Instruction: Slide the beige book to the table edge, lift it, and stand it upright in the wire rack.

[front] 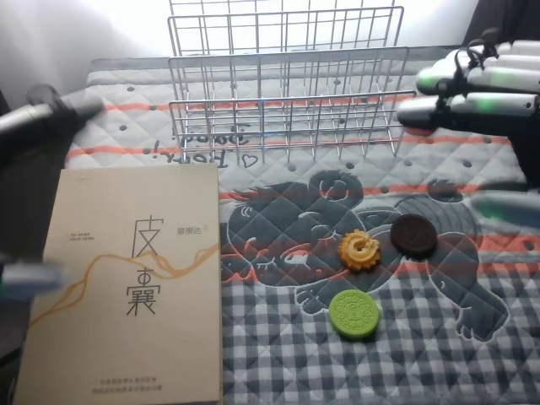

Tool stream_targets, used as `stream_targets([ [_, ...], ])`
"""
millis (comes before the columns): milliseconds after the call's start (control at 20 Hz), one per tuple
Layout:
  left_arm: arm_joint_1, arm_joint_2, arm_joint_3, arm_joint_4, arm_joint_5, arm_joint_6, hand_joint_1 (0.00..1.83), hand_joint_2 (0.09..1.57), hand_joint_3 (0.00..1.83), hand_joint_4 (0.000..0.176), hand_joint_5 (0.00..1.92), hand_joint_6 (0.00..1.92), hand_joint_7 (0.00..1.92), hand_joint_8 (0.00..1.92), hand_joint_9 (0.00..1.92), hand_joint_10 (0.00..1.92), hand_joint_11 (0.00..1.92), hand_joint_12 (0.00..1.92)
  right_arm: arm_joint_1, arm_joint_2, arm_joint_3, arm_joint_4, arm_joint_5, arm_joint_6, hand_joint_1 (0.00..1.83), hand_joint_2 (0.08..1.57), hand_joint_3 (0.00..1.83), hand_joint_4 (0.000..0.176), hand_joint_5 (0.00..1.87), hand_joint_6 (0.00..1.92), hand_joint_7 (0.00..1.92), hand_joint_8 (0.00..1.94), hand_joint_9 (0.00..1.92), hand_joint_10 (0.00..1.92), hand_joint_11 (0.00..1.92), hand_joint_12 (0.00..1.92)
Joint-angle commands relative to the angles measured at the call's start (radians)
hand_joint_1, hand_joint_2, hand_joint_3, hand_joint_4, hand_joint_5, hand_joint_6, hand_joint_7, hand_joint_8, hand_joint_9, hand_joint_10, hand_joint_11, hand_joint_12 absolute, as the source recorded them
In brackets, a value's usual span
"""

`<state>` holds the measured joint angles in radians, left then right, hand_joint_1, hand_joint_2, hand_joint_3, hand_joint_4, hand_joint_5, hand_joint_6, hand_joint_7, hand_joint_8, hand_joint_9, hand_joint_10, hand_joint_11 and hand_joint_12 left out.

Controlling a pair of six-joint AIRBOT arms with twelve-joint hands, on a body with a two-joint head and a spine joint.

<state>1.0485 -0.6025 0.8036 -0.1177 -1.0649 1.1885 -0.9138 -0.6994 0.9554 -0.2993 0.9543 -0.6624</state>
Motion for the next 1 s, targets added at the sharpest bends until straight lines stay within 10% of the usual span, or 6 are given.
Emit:
stream_targets([
  [0,-0.002,-0.002,0.000,-0.015,-0.133,-0.006,0.00,1.27,0.00,0.141,0.40,0.00,0.42,0.00,0.40,0.01,0.00,0.80,0.009,0.001,-0.001,0.035,0.121,0.000,0.09,1.29,0.00,0.048,0.43,0.00,0.39,0.00,0.34,0.00,0.23,0.39],
  [250,0.048,-0.003,-0.008,-0.084,-0.222,-0.006,0.00,1.28,0.00,0.120,0.40,0.00,0.40,0.00,0.38,0.00,0.00,0.68,0.009,-0.033,0.013,-0.006,0.121,0.000,0.14,1.32,0.00,0.029,0.44,0.00,0.40,0.00,0.34,0.00,0.27,0.16],
  [350,0.063,-0.003,-0.013,-0.100,-0.254,-0.006,0.00,1.28,0.00,0.144,0.41,0.00,0.46,0.01,0.43,0.01,0.00,0.63,0.018,-0.053,0.023,-0.052,0.109,0.000,0.16,1.31,0.00,0.064,0.41,0.00,0.38,0.00,0.34,0.00,0.29,0.16],
  [450,0.081,-0.002,-0.020,-0.109,-0.280,-0.006,0.00,1.26,0.00,0.121,0.42,0.00,0.42,0.00,0.42,0.00,0.00,0.57,0.040,-0.078,0.037,-0.106,0.073,0.000,0.15,1.32,0.00,0.082,0.40,0.00,0.36,0.00,0.30,0.00,0.29,0.15],
  [600,0.117,0.013,-0.035,-0.123,-0.319,-0.007,0.00,1.23,0.00,0.131,0.28,0.00,0.17,0.00,0.19,0.00,0.00,0.30,0.094,-0.134,0.058,-0.198,0.000,0.000,0.12,1.34,0.01,0.000,0.35,0.00,0.35,0.00,0.32,0.00,0.33,0.16],
  [950,0.240,0.026,-0.049,-0.206,-0.427,-0.028,0.00,1.26,0.00,0.119,0.26,0.00,0.11,0.00,0.06,0.00,0.00,0.02,0.205,-0.249,0.125,-0.447,-0.068,0.000,0.13,1.35,0.00,0.000,0.35,0.00,0.36,0.00,0.34,0.00,0.32,0.34],
])
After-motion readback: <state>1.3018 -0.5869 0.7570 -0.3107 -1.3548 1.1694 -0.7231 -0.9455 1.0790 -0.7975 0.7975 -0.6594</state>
